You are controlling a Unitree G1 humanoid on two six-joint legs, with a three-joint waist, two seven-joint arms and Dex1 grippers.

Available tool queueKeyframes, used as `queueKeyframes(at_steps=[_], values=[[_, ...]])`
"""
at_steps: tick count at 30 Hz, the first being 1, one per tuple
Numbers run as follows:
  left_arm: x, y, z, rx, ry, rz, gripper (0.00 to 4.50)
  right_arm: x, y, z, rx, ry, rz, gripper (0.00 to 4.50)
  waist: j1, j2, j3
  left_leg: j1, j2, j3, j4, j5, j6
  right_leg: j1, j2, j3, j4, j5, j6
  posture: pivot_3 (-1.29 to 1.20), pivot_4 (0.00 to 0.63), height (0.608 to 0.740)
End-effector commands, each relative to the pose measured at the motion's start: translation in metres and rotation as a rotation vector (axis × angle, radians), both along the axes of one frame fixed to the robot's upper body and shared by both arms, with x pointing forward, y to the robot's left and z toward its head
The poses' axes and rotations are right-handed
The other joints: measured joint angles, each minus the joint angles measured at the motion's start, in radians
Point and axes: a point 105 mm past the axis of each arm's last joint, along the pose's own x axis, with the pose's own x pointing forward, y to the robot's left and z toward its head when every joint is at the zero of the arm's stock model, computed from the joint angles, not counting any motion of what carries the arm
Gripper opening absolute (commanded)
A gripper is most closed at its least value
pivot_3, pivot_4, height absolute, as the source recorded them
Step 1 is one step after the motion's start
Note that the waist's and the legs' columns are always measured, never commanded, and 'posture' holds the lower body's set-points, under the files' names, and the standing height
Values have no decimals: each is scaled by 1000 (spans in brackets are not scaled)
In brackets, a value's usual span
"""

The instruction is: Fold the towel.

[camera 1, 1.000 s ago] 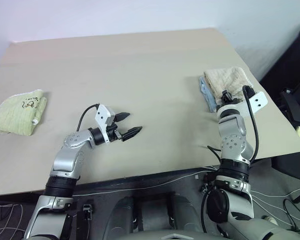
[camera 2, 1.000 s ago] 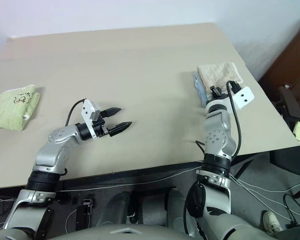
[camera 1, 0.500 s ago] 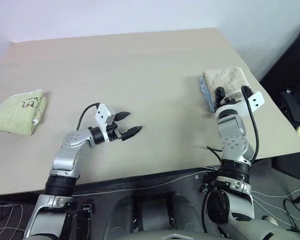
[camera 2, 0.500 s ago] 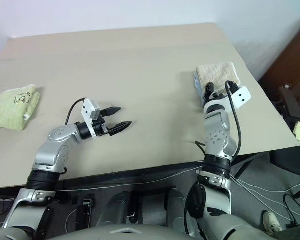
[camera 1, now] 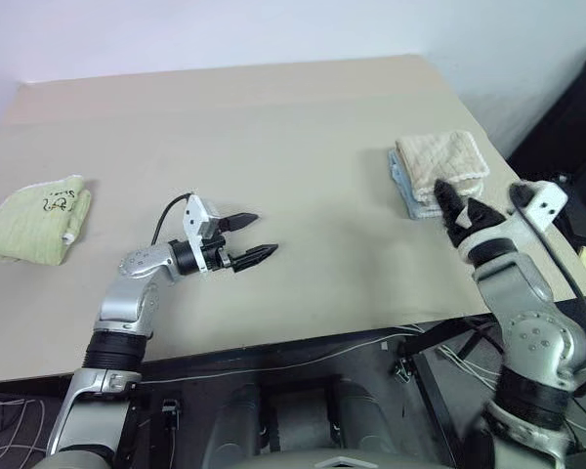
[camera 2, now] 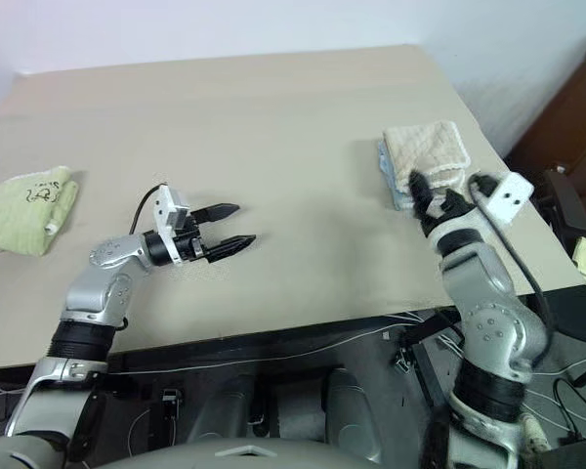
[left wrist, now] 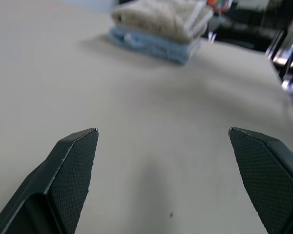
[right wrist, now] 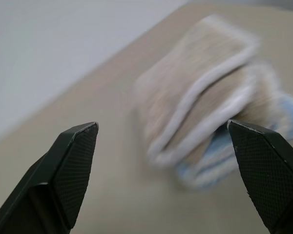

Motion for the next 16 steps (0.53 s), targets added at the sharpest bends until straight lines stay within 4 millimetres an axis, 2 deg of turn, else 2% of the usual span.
queueKeyframes(at_steps=[1,6,10,16], values=[[-11,12,27,-21,-74,-6,4500,-16,32,1,-235,-56,271,4471,-3,0,0,0,0,0,0,0,0,0,0,0,0,0,0,0,150,740],[-26,28,31,50,-82,1,4500,-18,59,0,-356,-109,518,4471,1,0,0,2,1,0,2,0,0,2,2,0,-1,-2,-3,0,150,740],[-36,38,36,57,-80,40,4500,-9,67,6,-345,-157,617,4471,4,-1,0,1,1,0,4,0,0,3,1,0,-1,-2,-3,0,150,740],[-58,50,33,56,-50,101,4500,2,77,-2,-379,-167,703,4471,23,-2,0,1,1,0,2,0,0,2,1,0,-3,-2,-3,0,150,740]])
